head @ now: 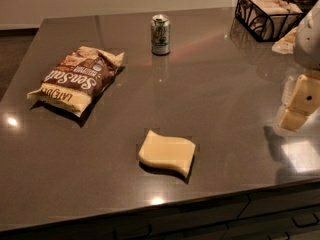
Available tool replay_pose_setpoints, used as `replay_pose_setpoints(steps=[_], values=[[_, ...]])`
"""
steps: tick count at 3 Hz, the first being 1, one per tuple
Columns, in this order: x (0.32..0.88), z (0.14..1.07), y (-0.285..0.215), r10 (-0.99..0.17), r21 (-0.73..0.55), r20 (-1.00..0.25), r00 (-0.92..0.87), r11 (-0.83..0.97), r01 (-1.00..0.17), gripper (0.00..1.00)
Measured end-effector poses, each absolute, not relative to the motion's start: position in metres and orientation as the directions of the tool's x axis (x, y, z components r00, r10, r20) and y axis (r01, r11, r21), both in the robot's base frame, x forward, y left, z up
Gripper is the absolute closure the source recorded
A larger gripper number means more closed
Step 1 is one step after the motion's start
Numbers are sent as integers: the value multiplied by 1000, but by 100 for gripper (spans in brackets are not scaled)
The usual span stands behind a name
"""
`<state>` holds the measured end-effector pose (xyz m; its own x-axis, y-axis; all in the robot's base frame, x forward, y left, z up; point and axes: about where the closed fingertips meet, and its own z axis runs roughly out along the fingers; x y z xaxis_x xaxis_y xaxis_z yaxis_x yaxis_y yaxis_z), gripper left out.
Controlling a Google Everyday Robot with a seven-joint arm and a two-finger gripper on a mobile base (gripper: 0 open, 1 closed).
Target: Move brown chip bag near 7up can
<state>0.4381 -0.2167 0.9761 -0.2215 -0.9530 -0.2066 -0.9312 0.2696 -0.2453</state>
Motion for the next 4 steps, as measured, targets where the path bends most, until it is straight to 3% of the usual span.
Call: replay_pose_setpoints(steps=[2,4], values=[[454,978,-194,-947,-263,-270,-177,249,-932,0],[507,978,-113,-875,-254,-471,-113,257,-933,0]])
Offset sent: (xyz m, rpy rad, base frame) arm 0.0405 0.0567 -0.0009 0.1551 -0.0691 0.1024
